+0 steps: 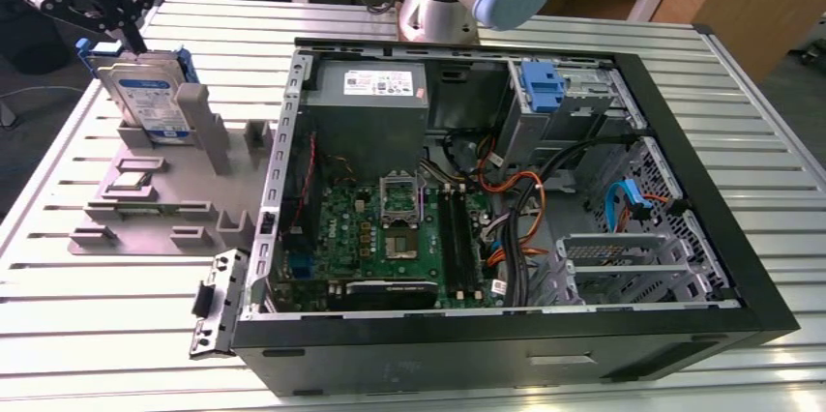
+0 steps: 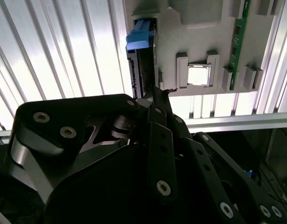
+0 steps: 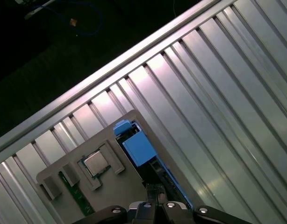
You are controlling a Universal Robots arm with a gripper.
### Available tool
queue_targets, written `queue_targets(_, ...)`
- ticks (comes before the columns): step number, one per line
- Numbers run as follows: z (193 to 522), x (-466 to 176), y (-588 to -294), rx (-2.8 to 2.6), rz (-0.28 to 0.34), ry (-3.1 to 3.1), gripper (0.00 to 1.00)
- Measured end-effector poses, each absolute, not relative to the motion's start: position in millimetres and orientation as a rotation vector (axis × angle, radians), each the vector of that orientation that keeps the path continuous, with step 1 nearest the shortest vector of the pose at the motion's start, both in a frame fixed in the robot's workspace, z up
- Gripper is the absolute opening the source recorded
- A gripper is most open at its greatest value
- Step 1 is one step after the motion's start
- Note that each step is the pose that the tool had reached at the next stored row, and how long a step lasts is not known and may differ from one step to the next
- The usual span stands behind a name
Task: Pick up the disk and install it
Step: 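Pick up the disk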
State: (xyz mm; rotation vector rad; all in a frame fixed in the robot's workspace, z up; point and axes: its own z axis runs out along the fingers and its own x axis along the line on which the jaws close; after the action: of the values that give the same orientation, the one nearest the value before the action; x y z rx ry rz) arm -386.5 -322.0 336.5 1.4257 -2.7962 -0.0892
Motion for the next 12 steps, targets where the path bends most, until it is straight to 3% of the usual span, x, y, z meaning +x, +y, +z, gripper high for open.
queue_targets(12, 336.5, -386.5, -321.9, 1.467, -0.089, -2.774, 0.11)
